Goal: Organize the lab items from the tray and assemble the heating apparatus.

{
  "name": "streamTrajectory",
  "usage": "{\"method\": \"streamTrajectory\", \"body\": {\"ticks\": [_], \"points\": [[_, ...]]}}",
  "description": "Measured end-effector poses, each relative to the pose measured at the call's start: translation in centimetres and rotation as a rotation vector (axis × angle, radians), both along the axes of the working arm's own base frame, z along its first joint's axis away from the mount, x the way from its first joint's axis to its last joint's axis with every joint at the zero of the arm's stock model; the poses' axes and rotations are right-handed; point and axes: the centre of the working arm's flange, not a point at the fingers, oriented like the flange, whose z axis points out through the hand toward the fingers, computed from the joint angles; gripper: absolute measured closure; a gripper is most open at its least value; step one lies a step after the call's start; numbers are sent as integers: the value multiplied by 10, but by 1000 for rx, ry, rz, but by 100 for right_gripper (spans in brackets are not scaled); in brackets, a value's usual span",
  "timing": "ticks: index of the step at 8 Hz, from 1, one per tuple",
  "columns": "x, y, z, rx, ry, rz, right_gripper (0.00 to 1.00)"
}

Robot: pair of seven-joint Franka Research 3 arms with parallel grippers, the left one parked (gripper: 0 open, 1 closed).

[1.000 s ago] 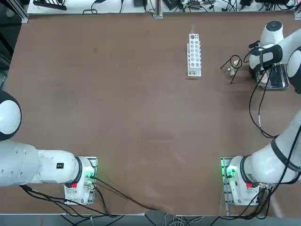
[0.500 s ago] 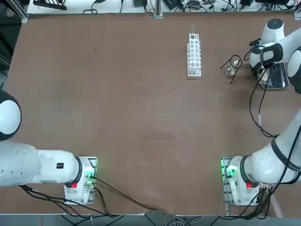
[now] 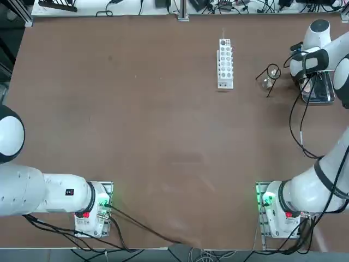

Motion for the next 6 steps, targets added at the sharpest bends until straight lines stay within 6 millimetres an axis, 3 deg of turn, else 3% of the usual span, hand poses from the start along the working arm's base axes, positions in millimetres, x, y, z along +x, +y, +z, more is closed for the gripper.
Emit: {"method": "streamTrajectory", "body": {"ticks": [4, 6], "points": [[11, -2, 29, -7, -43, -5, 96], [13, -8, 37, -13, -54, -15, 97]]}}
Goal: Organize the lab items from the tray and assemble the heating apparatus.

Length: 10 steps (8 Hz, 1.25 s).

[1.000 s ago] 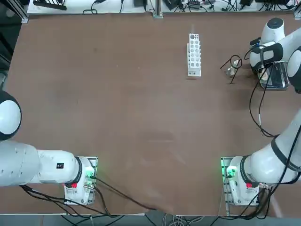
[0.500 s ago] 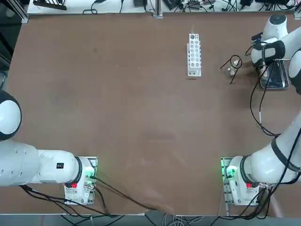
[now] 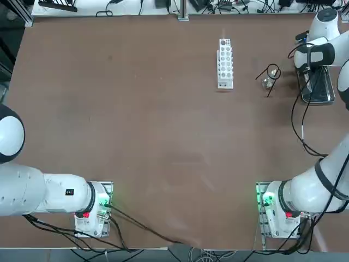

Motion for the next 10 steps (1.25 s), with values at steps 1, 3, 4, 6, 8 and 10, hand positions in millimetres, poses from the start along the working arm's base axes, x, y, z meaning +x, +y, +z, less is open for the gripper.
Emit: {"method": "streamTrajectory", "body": {"ticks": [1, 3, 4, 6, 8, 10], "points": [[1, -5, 4, -5, -8, -6, 98], [6, -19, 16, -22, -30, -23, 98], [8, -28, 24, -40, -41, -25, 98], [19, -37, 49, -99, -52, -9, 98], [48, -16, 95, -144, -45, 11, 98], [76, 25, 149, -185, -29, 23, 98]]}}
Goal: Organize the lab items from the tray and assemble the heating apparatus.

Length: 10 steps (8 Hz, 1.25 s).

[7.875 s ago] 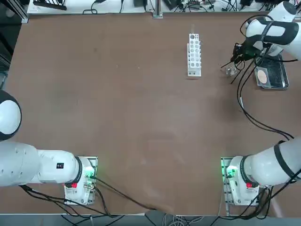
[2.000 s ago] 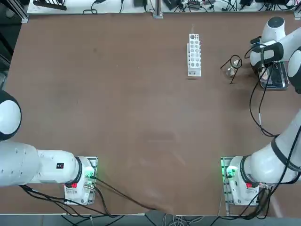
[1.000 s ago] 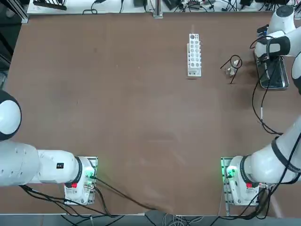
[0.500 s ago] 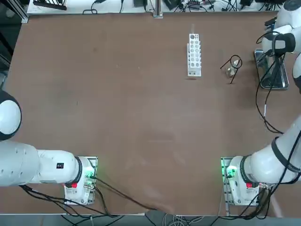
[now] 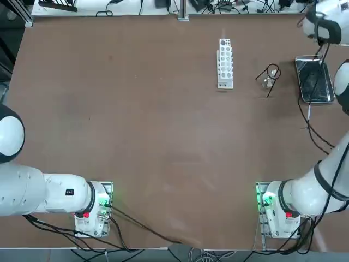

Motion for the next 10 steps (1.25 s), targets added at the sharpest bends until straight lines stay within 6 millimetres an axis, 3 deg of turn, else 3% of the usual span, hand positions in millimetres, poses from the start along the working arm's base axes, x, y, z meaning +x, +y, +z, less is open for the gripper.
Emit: {"method": "streamTrajectory", "body": {"ticks": [3, 5, 7, 8, 10], "points": [[7, 87, 64, -73, 101, 23, 98], [-3, 160, 81, -183, 144, 91, 97], [-18, 243, 77, -305, 151, 159, 98], [-29, 281, 66, -358, 141, 183, 98], [-56, 334, 23, -494, 118, 237, 97]]}}
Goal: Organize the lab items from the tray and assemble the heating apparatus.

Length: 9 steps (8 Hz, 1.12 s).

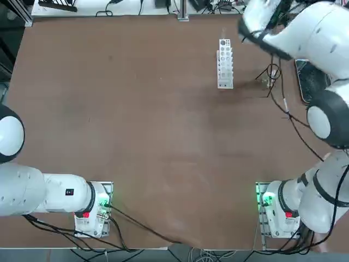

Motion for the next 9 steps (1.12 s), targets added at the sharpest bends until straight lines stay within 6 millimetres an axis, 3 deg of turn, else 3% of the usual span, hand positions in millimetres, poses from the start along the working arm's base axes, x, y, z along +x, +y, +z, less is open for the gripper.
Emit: {"method": "streamTrajectory", "body": {"ticks": [3, 6, 8, 9], "points": [[-41, 41, -92, -180, -81, 51, 97], [-67, 60, -168, -295, -183, 58, 96], [-75, 64, -201, -350, -224, 65, 96], [-76, 64, -207, -366, -228, 73, 96]]}}
